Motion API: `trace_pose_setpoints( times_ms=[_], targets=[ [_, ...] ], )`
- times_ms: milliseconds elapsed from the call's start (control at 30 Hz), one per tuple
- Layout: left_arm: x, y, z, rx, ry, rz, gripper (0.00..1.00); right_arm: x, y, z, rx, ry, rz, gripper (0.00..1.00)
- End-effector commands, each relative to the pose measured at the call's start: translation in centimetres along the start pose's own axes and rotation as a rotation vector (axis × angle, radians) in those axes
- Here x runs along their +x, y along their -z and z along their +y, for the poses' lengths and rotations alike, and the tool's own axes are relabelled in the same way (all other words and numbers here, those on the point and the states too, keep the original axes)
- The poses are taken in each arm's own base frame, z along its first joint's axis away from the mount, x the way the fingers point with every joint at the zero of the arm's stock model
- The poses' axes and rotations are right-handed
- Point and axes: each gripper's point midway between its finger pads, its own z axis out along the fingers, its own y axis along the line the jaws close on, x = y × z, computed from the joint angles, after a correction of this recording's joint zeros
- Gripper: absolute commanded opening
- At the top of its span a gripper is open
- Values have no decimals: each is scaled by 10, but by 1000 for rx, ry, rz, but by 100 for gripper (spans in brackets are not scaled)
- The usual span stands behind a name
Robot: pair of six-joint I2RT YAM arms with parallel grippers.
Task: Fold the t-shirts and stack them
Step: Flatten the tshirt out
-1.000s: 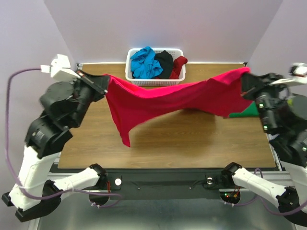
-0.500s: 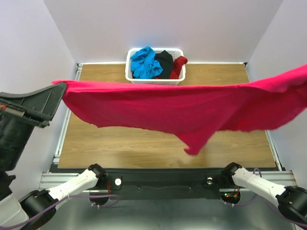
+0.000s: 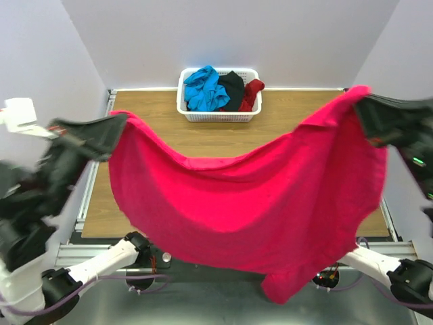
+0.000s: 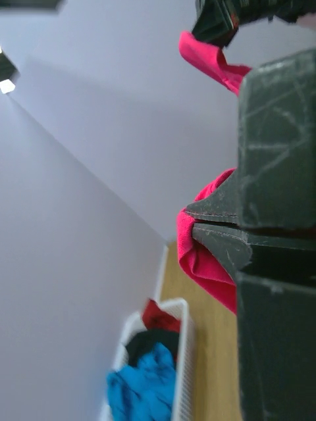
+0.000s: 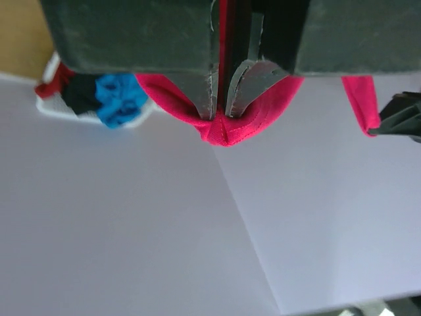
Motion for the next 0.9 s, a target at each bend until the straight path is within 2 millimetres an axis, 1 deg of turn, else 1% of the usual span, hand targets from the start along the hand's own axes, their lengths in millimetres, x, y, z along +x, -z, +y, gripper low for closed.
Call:
trace_pose_setpoints(
  times_ms=[0,33,67,100,133,167,200,233,267,300,333,367,400,433,467,500,533,567,600,633,667,700,733,800,867],
  targets=[
    [54,-53,61,-222,-21,43,0,79,-44,-60,239,78,147,0],
    [78,-63,94,-334,-41,52,0,111,-46,-88,353,111,201,0],
    [91,-67,113,-399,-57,60,0,127,-50,-103,412,130,218,0],
    [110,-75,137,-486,-75,83,0,141,-51,-118,472,152,232,0],
    [133,-78,168,-576,-96,106,0,170,-46,-147,593,200,260,0],
    [158,-81,216,-699,-135,146,0,184,-44,-168,696,239,268,0],
    [168,-83,241,-746,-133,165,0,203,-43,-180,740,264,295,0],
    [191,-89,256,-716,-99,254,0,220,-41,-191,776,288,322,0],
    [194,-100,275,-708,-84,243,0,233,-44,-198,797,300,330,0],
    [217,-96,323,-797,-61,305,0,274,-41,-218,844,346,416,0],
    [221,-102,343,-819,-51,301,0,289,-44,-225,851,350,431,0],
    [229,-103,361,-848,-55,321,0,311,-44,-237,865,363,475,0],
    [244,-109,392,-890,-46,360,0,342,-42,-258,892,367,542,0],
    [252,-114,404,-890,-49,387,0,358,-42,-269,905,366,570,0],
    [258,-120,415,-889,-54,412,0,369,-45,-279,913,357,581,0],
    [272,-128,436,-908,-61,458,0,375,-47,-295,936,341,588,0],
    [276,-135,445,-906,-63,474,0,385,-47,-306,951,341,605,0],
    [279,-139,456,-919,-59,492,0,405,-47,-320,971,347,639,0],
    [295,-138,477,-954,-55,535,0,411,-47,-333,990,351,653,0],
    [290,-151,481,-951,-62,522,0,420,-50,-338,978,346,674,0],
    [300,-149,497,-972,-54,552,0,432,-52,-351,996,353,696,0],
    [302,-153,502,-970,-52,556,0,438,-54,-356,995,354,710,0],
    [299,-161,504,-957,-46,548,0,449,-57,-364,987,360,737,0],
    [303,-161,515,-968,-39,556,0,453,-57,-374,1003,367,747,0],
    [299,-166,519,-960,-46,541,0,460,-61,-382,992,362,758,0]
  ],
)
